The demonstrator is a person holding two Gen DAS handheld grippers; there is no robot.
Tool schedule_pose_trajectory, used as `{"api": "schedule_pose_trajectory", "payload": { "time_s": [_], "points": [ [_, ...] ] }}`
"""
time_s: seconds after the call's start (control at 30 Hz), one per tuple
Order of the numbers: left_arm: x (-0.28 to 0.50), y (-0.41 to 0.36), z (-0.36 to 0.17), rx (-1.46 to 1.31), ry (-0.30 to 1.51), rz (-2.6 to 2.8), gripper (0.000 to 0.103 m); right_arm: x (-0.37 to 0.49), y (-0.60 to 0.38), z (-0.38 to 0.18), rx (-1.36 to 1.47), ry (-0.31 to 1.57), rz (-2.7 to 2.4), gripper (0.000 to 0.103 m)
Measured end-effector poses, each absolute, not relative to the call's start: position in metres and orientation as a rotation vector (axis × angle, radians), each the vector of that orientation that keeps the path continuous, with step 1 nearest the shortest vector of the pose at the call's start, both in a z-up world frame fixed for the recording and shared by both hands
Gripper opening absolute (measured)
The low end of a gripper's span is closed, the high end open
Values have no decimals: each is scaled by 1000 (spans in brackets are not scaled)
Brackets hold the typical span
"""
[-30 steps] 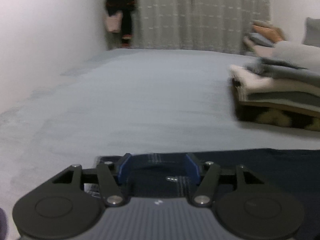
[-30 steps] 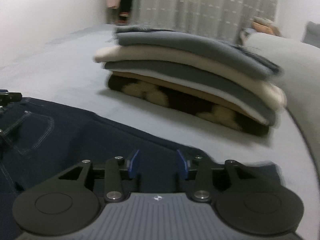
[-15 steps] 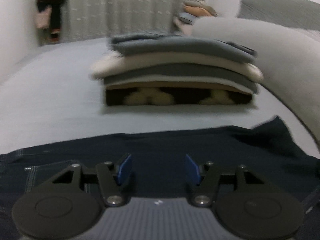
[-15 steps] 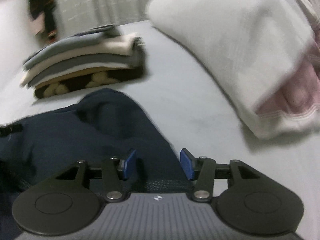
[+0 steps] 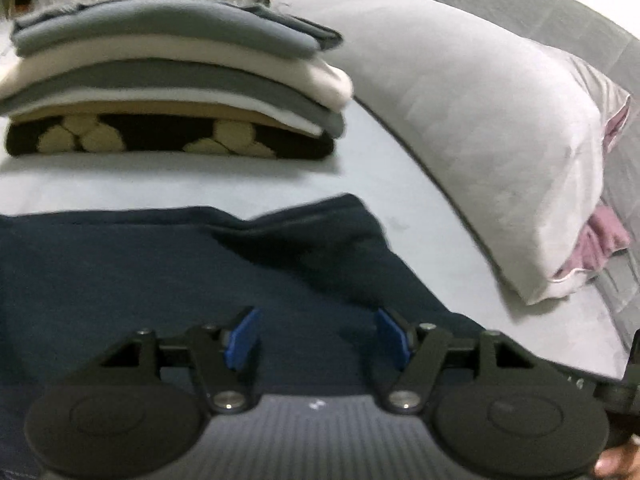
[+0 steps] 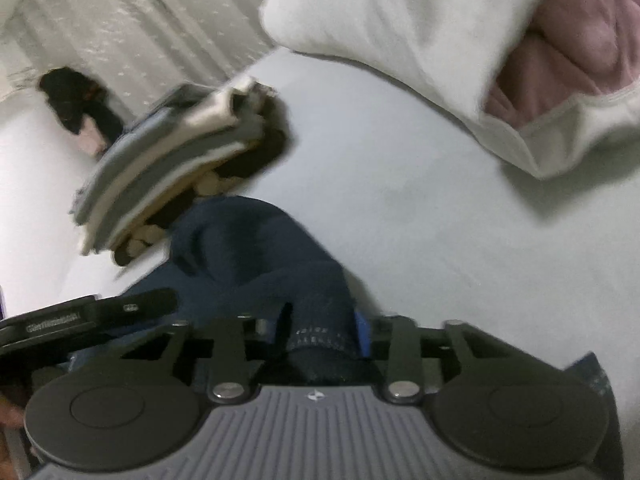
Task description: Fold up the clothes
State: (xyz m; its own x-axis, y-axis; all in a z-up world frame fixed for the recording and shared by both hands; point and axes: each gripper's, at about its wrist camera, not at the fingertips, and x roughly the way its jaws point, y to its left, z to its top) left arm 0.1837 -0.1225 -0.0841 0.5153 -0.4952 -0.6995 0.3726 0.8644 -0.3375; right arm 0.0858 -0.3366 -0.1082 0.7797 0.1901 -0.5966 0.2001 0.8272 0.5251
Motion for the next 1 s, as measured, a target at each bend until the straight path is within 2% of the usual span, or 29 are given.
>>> {"api": "schedule_pose_trajectory", "payload": {
  "time_s": [0.07,0.23,0.4,0.53,0.6,0.67,0.73,0.83,0.97,1.0],
  "points": [
    [182,-125,-80,-159,882,-528,67,85,-329,-101,593,655,56,24],
    [179,-116,-64,-177,856,-526,68,85,-301,-90,515,618,207,23],
    [181,-116,-58,-164,877,-567,68,91,-276,-93,490,632,313,24],
    [183,-130,-64,-128,912,-617,67,96,-260,-99,478,658,364,31],
    [182,-137,-70,-112,919,-629,59,97,-252,-101,468,669,385,37],
    [182,-141,-75,-90,919,-632,35,97,-246,-101,450,677,403,43],
    [181,-144,-79,-75,909,-630,23,97,-246,-100,446,680,411,44],
    [181,-132,-79,-160,888,-623,18,96,-258,-99,491,679,426,45],
    [188,-100,-86,-420,888,-636,12,96,-282,-99,613,667,404,60],
    [190,-90,-91,-511,892,-649,12,95,-288,-100,641,664,400,61]
  ]
}}
